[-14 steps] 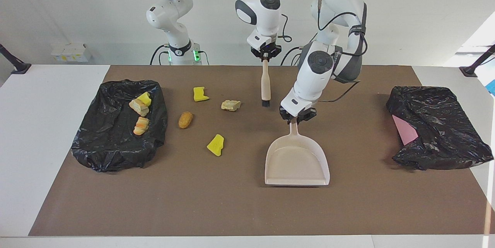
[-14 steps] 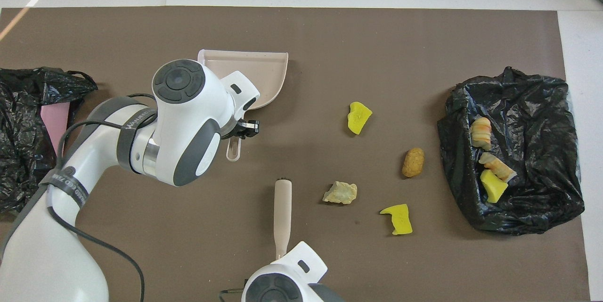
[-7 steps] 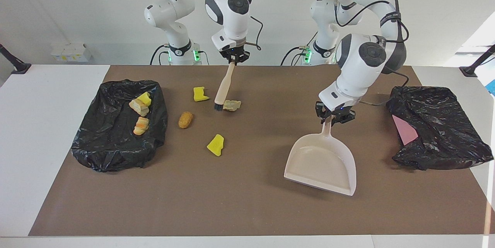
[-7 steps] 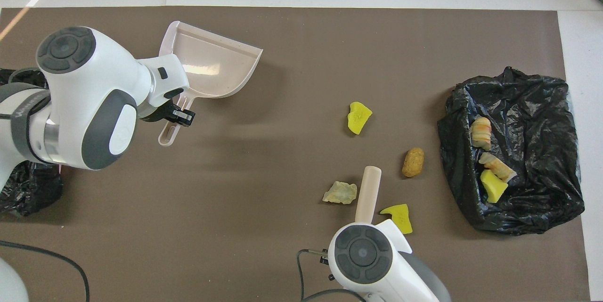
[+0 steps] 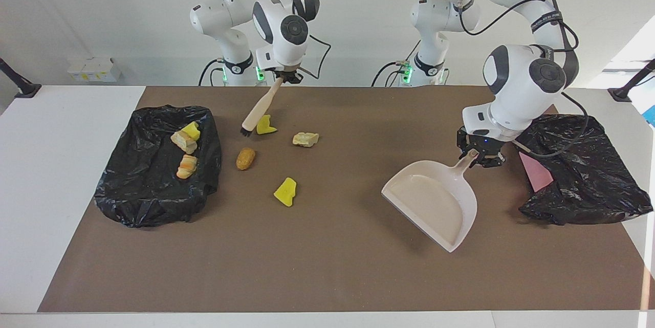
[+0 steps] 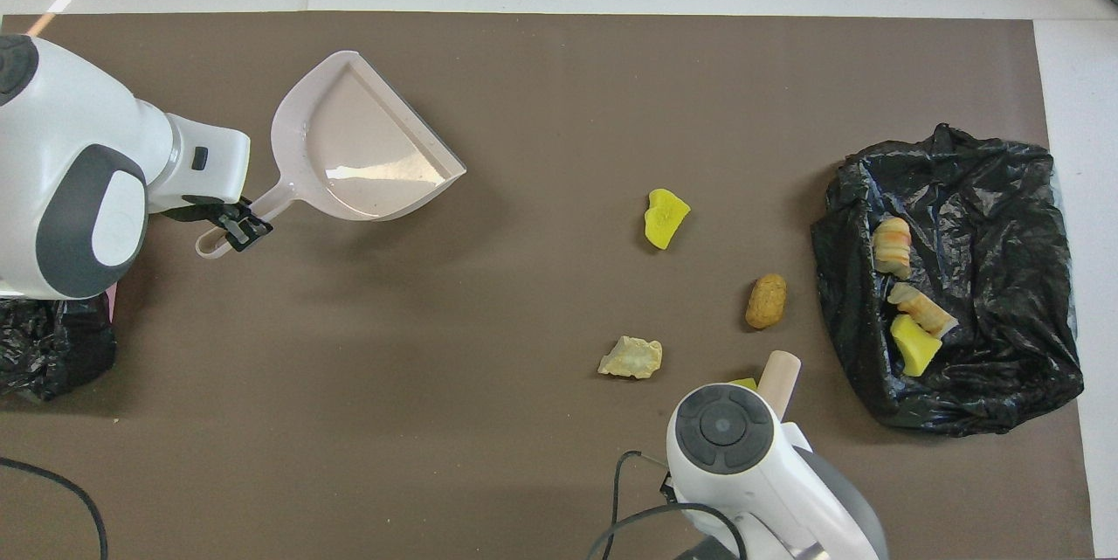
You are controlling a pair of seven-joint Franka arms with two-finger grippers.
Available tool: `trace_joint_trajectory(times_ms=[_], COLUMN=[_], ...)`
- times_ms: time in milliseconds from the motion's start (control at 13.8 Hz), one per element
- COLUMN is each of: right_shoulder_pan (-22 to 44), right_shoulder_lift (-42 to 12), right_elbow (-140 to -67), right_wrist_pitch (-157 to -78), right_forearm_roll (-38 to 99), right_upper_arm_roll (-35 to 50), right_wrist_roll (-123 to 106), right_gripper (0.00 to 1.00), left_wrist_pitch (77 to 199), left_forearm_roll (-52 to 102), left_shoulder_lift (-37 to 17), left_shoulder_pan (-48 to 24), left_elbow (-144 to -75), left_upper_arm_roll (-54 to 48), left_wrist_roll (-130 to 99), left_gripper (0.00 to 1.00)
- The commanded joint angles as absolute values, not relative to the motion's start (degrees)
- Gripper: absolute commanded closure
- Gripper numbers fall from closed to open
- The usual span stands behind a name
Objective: Sweep and dump trash in bin
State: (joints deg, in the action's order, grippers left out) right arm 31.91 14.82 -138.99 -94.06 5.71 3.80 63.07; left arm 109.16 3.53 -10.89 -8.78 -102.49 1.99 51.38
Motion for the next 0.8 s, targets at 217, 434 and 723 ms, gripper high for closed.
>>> trace_joint_trajectory(times_ms=[217, 434, 723], right_shoulder_pan=[33.5, 33.8, 33.6], right_shoulder_lift=[21.6, 20.1, 16.6], right_elbow=[-148.7, -148.3, -147.7], right_wrist_pitch=[-97.8, -101.6, -109.8], right_forearm_roll=[6.2, 6.2, 9.3], right_upper_arm_roll=[4.7, 4.7, 4.7], right_wrist_roll=[67.1, 66.1, 63.7], right_gripper=[1.00, 1.00, 1.00], left_wrist_pitch=[108.7, 111.6, 116.6], left_forearm_roll=[-3.0, -7.7, -12.0], left_shoulder_lift=[-5.1, 0.2, 6.1], left_shoulder_pan=[-8.3, -12.7, -19.3], left_elbow=[-110.6, -119.5, -129.6], left_upper_arm_roll=[1.4, 1.4, 1.2], left_wrist_roll=[65.2, 65.1, 62.3], left_gripper=[1.00, 1.00, 1.00])
